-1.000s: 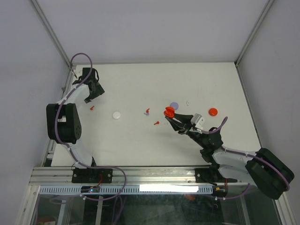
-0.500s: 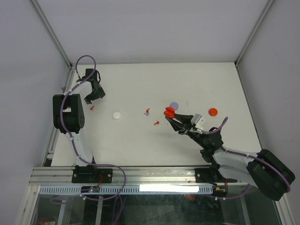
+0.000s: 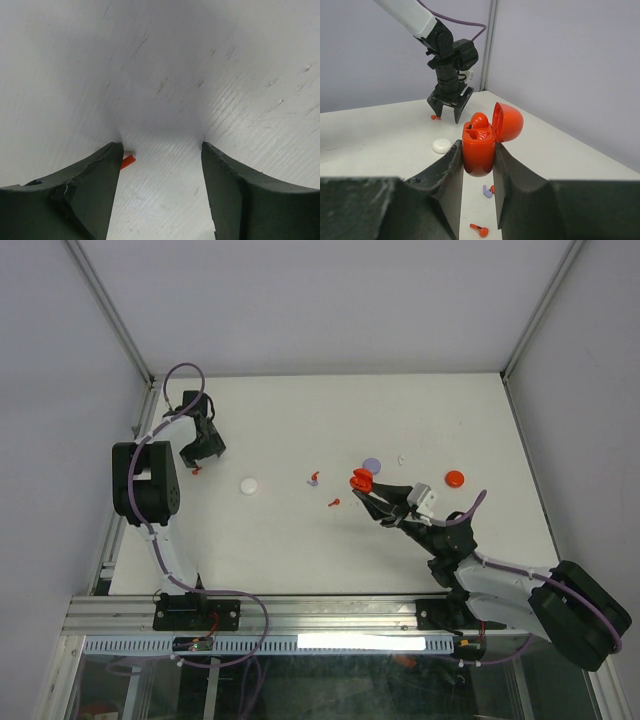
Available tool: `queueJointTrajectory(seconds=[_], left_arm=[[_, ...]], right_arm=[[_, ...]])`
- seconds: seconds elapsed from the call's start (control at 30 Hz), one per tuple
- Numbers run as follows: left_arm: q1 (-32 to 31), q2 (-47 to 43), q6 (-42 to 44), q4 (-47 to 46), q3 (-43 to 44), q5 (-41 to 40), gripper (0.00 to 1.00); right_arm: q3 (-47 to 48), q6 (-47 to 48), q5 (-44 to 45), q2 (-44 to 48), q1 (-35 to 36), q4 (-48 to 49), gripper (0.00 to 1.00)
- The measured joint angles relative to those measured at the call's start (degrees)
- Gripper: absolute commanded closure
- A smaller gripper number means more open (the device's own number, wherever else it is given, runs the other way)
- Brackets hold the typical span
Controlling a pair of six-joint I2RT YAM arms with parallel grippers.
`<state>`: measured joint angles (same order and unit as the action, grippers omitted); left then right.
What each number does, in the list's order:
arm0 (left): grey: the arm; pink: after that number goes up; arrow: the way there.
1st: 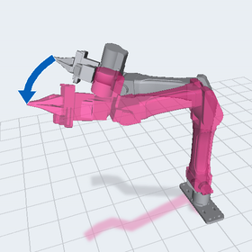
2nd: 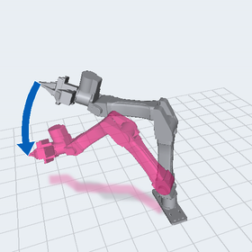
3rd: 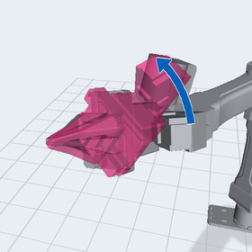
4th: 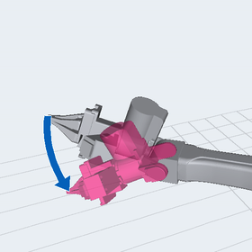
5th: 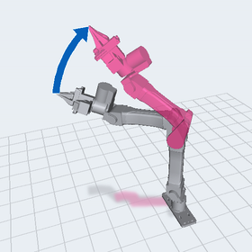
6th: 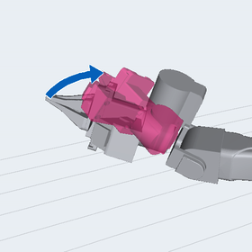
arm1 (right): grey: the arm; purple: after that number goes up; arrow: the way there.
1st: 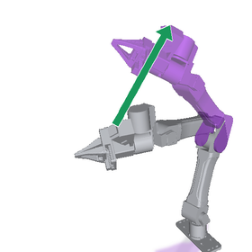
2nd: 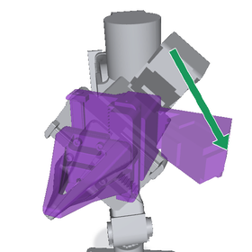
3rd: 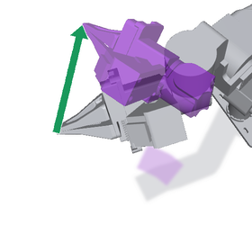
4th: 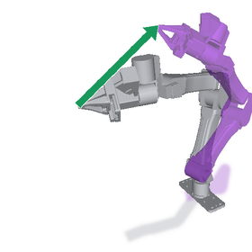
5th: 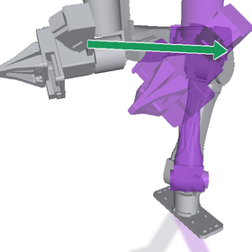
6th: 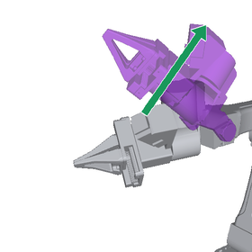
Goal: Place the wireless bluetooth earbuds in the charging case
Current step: Adjust the earbud at the center of the board.
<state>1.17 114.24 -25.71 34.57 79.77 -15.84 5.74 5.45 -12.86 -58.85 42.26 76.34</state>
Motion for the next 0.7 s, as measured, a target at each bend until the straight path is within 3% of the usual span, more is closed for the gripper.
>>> queueJointTrajectory(seconds=[0.7], left_arm=[[-0.1, -9.9, 2.0, 5.0, -7.0, 2.4, 0.36]], right_arm=[[0.0, 0.1, 0.0, 0.9, 0.0, -0.9, 1.00]])
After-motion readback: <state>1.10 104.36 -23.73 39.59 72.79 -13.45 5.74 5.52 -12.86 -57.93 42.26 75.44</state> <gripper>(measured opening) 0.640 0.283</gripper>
